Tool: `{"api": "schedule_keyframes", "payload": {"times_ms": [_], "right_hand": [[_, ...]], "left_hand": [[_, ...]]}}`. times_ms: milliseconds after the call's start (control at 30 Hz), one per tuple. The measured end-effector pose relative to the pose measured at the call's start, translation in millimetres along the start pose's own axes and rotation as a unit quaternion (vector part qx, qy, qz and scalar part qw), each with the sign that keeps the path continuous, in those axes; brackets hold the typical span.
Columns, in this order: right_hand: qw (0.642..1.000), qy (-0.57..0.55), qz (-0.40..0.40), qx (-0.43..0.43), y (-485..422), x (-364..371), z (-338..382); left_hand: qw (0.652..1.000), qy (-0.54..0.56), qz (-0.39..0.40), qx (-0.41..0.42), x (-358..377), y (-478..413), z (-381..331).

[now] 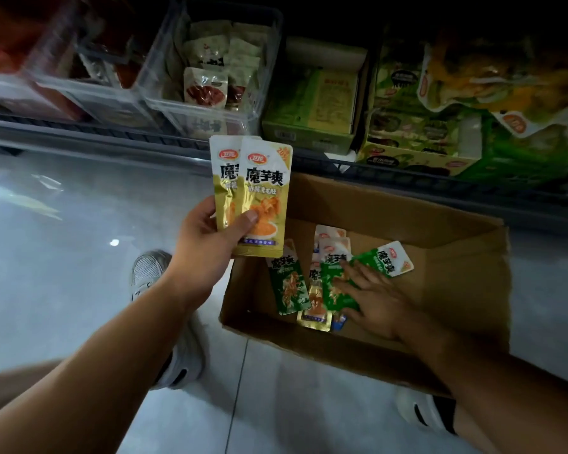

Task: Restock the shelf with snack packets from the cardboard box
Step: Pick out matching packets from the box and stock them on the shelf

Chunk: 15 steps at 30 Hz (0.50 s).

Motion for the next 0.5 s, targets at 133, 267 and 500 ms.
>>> {"api": "schedule_keyframes", "payload": {"times_ms": [133,267,500], "right_hand": [[0.997,0.011,-0.013,0.078,12,-4,-29],[0.993,-0.030,-0.091,0.067,10,-25,-22],[0.964,-0.204,-0.137,0.098,-34,-44,5]], "left_hand": [[1.000,-0.015,0.006,0.010,3,0,-2],[1.000,-0.019,0.009,0.013,3,1,-2],[1.000,-0.015,0.019,0.004,1,3,2]]}}
Point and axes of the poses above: each hand's wrist, its own y-axis away from the middle knuckle, its own x-axis out of the palm, z = x × y, the point moved 8 cm from there along -y, towards the middle knuckle, and after that the axes turned 10 degrees about y, right-handed, at the moved point
